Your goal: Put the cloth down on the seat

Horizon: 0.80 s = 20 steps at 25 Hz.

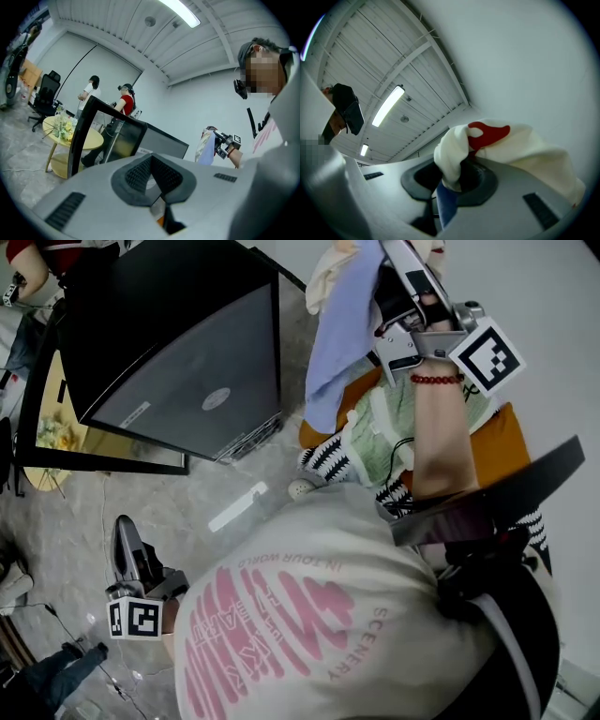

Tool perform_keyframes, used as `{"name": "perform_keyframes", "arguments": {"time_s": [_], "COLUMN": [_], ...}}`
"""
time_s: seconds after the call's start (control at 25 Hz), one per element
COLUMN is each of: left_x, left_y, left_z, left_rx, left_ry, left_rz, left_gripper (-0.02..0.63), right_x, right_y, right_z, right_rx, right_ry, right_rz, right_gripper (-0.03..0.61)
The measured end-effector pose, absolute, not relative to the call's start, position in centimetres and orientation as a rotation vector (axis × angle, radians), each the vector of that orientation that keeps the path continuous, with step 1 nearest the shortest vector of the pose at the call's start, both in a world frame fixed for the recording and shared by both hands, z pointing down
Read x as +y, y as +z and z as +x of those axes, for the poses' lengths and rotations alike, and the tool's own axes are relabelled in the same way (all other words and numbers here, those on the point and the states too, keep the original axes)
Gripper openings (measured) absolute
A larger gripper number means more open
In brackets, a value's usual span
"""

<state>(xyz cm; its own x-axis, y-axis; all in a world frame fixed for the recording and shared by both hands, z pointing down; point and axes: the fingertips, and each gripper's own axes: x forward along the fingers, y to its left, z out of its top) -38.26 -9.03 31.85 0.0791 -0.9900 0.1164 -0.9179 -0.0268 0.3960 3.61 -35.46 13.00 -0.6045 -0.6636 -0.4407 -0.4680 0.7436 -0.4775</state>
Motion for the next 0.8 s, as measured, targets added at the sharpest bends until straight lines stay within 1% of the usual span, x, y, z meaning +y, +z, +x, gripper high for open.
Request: {"name": "perform_keyframes", "arguments": {"time_s": [0.2, 0.44, 0.6, 0.8], "left_x": [-9.6, -10.2, -10.4, -10.6], "left_y": [31.3, 31.1, 31.4, 31.6], "left_z": [-37.7, -37.0, -36.1, -35.8], "left_rx": [-1.939, -1.969, -1.947, -1.906], "left_ry": [-0.262, -0.254, -0.226, -0.184], "left_rz": [1.955, 1.942, 1.956, 1.977], "left_gripper": [0.009, 0.009, 0.009, 0.009], "right_x": [-38.1, -39.5, -39.7, -39.4], "right_y": [12.5, 13.9, 17.0, 24.1], "right_z": [3.8, 3.6, 4.0, 4.5], "right_rx": [2.325, 2.345, 2.361, 2.371], "right_ry": [-0.423, -0.466, -0.551, -0.740], "right_rz": [-0.805, -0.772, -0.803, -0.932], "right_gripper": [0.083, 0.083, 0.083, 0.083]}}
